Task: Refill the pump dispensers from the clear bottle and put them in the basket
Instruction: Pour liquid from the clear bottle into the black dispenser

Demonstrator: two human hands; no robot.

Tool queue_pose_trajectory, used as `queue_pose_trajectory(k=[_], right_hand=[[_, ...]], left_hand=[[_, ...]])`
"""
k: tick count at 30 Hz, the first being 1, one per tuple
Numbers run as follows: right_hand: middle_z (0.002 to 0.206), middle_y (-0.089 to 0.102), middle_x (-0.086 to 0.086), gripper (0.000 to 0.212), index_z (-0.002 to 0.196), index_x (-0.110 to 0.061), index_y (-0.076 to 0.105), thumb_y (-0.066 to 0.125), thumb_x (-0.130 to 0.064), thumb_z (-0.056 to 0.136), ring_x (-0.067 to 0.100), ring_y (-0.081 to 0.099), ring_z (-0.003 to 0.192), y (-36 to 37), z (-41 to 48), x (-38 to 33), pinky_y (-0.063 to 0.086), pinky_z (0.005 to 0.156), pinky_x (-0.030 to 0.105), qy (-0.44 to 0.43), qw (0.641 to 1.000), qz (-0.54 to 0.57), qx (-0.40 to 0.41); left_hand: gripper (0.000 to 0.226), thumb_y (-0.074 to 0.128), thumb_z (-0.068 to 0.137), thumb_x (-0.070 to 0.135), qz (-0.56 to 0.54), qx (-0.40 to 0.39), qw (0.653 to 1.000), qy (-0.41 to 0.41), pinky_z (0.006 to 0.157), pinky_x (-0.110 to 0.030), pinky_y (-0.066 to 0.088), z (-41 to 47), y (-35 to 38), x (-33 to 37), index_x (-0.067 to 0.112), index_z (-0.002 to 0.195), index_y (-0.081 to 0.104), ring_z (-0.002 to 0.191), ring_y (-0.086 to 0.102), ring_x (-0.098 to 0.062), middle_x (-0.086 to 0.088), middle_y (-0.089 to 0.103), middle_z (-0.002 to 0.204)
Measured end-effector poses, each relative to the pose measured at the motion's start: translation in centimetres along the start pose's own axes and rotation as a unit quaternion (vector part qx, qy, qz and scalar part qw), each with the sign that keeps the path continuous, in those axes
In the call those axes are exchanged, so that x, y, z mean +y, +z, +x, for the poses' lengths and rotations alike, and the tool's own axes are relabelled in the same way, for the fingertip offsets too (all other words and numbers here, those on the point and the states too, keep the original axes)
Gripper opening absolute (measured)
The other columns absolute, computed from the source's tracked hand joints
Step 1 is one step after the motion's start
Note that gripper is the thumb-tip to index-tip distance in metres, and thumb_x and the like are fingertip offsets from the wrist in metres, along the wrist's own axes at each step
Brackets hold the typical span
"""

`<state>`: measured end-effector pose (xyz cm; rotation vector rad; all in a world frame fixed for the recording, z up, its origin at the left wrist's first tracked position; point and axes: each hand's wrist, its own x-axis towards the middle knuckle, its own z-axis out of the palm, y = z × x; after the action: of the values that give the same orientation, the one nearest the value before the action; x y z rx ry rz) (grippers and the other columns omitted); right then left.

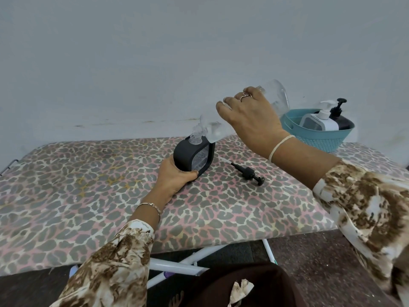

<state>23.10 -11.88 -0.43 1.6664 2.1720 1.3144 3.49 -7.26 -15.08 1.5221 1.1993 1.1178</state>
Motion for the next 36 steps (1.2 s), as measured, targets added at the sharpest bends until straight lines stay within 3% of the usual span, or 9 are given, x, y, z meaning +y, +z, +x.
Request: queue_pose_trajectory(k=[6, 9, 15, 29, 36], right_hand=[[0.118, 0.06, 0.01, 0.044, 0.13, -0.008, 0.036, 0.046, -0.001, 0.088, 0.031, 0.058, 0.102, -0.2, 0.3, 0.2, 0.029, 0.105, 0.042, -0.012, 1.0, -0.003, -0.001], [0.116, 0.06, 0.009, 0.042, 0.13, -0.008, 0.037, 0.045, -0.002, 0.089, 0.031, 0.058, 0.1, -0.3, 0.3, 0.2, 0.03, 0.105, 0.041, -0.02, 1.0, -0.01, 0.002], [0.113, 0.06, 0.008, 0.043, 0.131, -0.008, 0.035, 0.042, -0.002, 0.089, 0.031, 0.057, 0.1, -0.5, 0.6, 0.4, 0.03, 0.104, 0.041, -0.038, 0.999, -0.021, 0.01], [0.113, 0.062, 0.008, 0.041, 0.128, -0.009, 0.039, 0.043, -0.001, 0.089, 0.031, 0.059, 0.098, -1.0, 1.3, 0.8, 0.03, 0.104, 0.042, -0.066, 0.997, -0.04, 0.014], [0.113, 0.063, 0.008, 0.039, 0.128, -0.009, 0.04, 0.044, -0.003, 0.09, 0.03, 0.06, 0.098, -1.2, 1.6, 0.9, 0.032, 0.104, 0.042, -0.075, 0.996, -0.051, 0.018]], left_hand=[[0.041, 0.082, 0.061, -0.002, -0.002, -0.003, 1.0, -0.005, 0.051, -0.014, 0.052, 0.0, 0.0, 0.0, 0.027, 0.083, 0.063, 0.058, 0.066, 0.001, 0.018, 0.071, 0.067], [0.044, 0.083, 0.06, -0.003, -0.003, 0.0, 1.0, 0.001, 0.053, -0.009, 0.049, 0.0, 0.0, 0.0, 0.029, 0.084, 0.063, 0.064, 0.067, 0.005, 0.021, 0.071, 0.069], [0.047, 0.084, 0.06, -0.001, -0.006, 0.0, 1.0, 0.0, 0.06, -0.007, 0.048, 0.0, 0.0, 0.0, 0.029, 0.088, 0.062, 0.074, 0.066, 0.008, 0.017, 0.07, 0.085], [0.046, 0.084, 0.06, 0.0, -0.001, 0.002, 1.0, -0.006, 0.067, -0.019, 0.054, 0.1, 0.0, -0.1, 0.028, 0.089, 0.062, 0.078, 0.069, -0.004, 0.009, 0.072, 0.09], [0.047, 0.084, 0.06, -0.001, 0.001, 0.003, 1.0, -0.005, 0.06, -0.009, 0.05, -0.1, 0.0, 0.2, 0.028, 0.088, 0.061, 0.072, 0.066, 0.008, 0.013, 0.07, 0.087]])
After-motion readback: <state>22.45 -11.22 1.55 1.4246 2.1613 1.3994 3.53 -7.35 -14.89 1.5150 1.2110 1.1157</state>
